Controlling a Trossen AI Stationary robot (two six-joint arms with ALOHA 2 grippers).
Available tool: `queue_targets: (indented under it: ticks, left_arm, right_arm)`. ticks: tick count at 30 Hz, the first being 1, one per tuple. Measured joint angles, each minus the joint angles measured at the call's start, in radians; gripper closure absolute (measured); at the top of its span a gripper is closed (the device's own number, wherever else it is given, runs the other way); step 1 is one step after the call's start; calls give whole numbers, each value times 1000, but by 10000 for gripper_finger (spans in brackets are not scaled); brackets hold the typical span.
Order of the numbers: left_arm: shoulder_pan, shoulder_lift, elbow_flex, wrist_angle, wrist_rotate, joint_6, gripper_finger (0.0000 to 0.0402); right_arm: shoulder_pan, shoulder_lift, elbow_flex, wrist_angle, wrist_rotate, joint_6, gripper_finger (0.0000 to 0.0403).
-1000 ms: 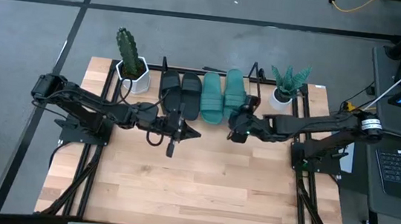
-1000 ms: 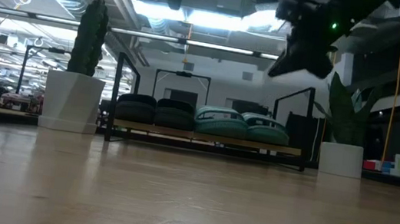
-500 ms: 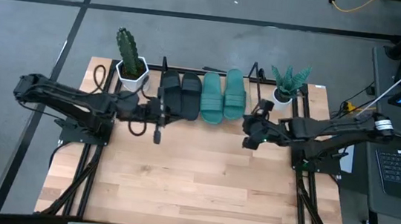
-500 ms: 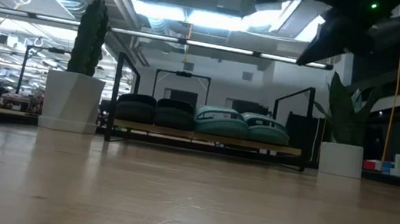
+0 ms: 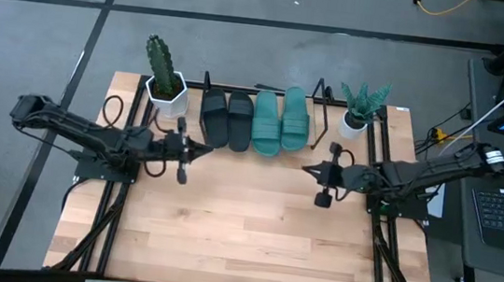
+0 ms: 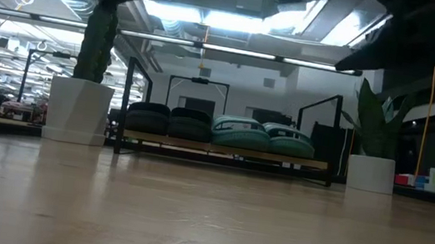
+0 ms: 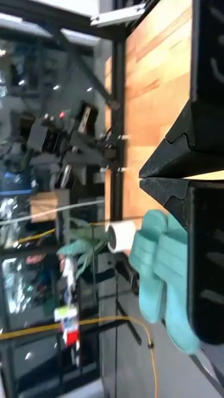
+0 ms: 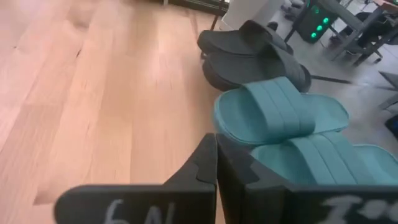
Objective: Pick and place slides into the shelf
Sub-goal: Return to Home Position
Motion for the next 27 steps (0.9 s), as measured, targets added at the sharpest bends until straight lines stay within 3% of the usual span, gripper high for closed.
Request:
queue_targets:
  ticks: [7, 13, 19, 27]
  left_arm:
    - [2, -243, -154, 42, -15, 2, 401]
    - [2, -434, -170, -147, -17, -19, 401]
    - [2, -476, -171, -260, -21, -35, 401]
    - [11, -499, -273, -231, -25, -25, 402]
  right_arm:
    - [4, -72, -34, 18, -9, -13, 401]
    - [4, -130, -34, 27, -88, -60, 402]
    - [-14, -192, -34, 25, -218, -107, 402]
    - [-50, -292, -34, -23, -250, -109, 402]
